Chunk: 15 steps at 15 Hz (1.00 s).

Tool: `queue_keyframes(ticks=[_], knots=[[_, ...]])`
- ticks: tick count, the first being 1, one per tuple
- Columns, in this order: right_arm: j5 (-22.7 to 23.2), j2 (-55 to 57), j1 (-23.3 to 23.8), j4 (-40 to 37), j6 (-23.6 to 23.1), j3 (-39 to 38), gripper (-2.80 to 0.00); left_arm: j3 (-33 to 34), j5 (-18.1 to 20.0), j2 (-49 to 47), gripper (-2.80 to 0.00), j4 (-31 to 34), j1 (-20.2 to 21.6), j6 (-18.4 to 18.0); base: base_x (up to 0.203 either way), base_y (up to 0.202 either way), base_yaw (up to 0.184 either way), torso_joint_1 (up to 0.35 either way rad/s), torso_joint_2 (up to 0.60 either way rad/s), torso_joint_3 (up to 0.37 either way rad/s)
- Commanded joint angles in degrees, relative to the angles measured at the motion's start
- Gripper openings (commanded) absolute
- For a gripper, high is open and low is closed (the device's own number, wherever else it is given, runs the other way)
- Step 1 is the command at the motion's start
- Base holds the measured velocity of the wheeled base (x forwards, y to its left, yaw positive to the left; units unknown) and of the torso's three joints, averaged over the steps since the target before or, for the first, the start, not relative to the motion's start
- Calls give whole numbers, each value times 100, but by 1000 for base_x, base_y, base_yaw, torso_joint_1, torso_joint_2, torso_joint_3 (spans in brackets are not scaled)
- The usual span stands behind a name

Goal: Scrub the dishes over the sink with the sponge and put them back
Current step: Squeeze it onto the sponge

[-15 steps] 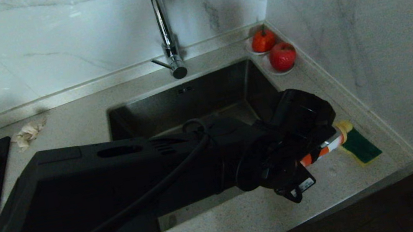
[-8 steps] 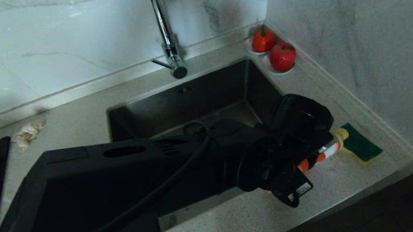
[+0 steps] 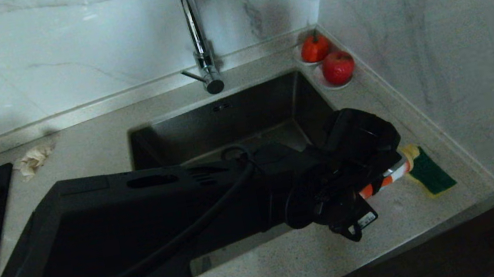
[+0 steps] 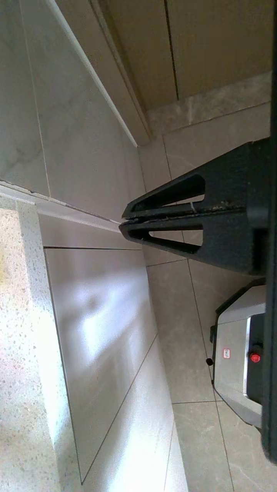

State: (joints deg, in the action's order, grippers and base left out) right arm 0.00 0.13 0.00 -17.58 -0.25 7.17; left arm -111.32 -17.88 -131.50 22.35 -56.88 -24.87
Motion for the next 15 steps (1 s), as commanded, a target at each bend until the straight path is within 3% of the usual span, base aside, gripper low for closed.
queue_keyframes(ticks=[1,9,15], knots=[[0,4,0,-9,-2,4,-280,5,-13,54,-280,212,2,-26,0,0,0,0,0,0],[0,4,0,-9,-2,-2,-280,-3,-13,96,-280,15,2,-123,0,0,0,0,0,0],[0,4,0,-9,-2,4,-280,5,-13,81,-280,270,2,-132,0,0,0,0,0,0]])
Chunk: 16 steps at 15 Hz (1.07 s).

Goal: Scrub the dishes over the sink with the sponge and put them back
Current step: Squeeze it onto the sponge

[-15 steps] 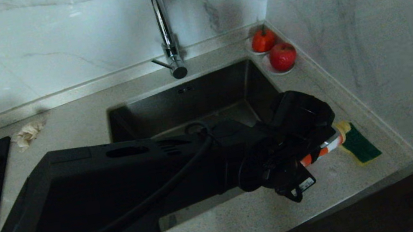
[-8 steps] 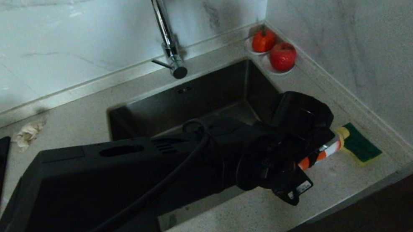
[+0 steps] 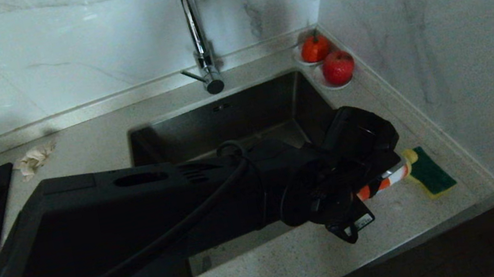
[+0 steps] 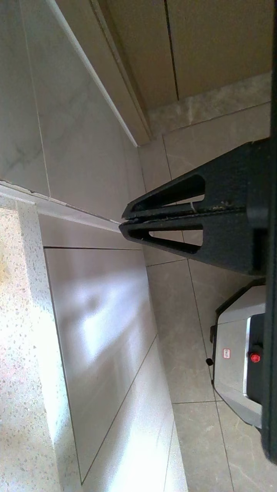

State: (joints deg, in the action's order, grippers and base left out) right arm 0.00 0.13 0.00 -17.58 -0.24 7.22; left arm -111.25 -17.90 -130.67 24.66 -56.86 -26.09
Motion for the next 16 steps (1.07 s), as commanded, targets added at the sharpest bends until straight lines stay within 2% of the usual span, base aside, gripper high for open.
queue_keyframes(ticks=[1,16], knots=[[0,4,0,-9,-2,-1,-280,-2,-12,-10,-280,21,-10,-19,0,0,0,0,0,0],[0,4,0,-9,-2,-10,-280,7,11,21,-280,-76,-62,51,0,0,0,0,0,0]])
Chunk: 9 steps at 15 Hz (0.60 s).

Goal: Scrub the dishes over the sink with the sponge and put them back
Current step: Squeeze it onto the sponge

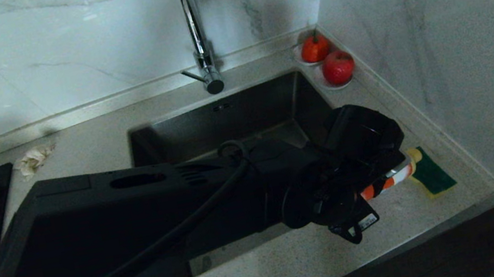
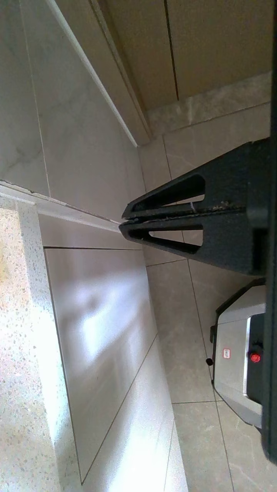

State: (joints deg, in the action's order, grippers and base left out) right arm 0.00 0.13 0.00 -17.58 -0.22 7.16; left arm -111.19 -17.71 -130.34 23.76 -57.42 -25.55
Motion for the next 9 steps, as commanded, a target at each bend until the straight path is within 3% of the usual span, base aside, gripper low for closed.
queue_keyframes(ticks=[1,3,9], knots=[[0,4,0,-9,-4,-2,-280,1,-4,7,-280,14,-6,29,0,0,0,0,0,0],[0,4,0,-9,-4,5,-280,1,4,22,-280,-67,-14,273,0,0,0,0,0,0],[0,4,0,-9,-4,5,-280,11,-4,182,-280,-563,-84,1605,0,0,0,0,0,0]])
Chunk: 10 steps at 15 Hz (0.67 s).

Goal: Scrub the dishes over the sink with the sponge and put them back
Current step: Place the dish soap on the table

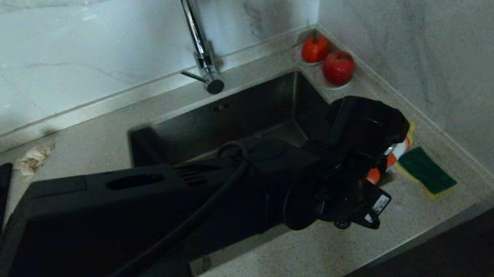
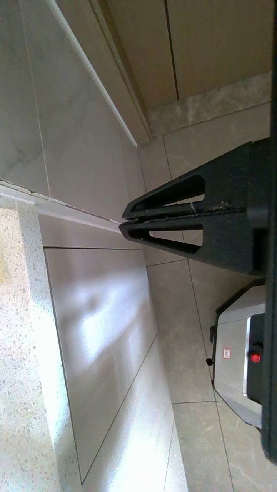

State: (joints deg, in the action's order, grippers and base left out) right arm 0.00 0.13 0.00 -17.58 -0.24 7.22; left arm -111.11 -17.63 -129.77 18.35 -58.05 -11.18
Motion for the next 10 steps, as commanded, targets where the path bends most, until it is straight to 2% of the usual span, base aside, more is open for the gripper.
queue_keyframes(ticks=[1,4,7,10], knots=[[0,4,0,-9,-2,-1,-280,19,-18,228,-280,-29,-29,297,0,0,0,0,0,0],[0,4,0,-9,-2,-1,-280,159,-22,600,-280,-33,-28,609,0,0,0,0,0,0],[0,4,0,-9,-2,-1,-280,596,-23,1107,-280,-85,-38,826,0,0,0,0,0,0],[0,4,0,-9,-2,-1,-280,1352,-44,1703,-280,-901,-37,953,0,0,0,0,0,0]])
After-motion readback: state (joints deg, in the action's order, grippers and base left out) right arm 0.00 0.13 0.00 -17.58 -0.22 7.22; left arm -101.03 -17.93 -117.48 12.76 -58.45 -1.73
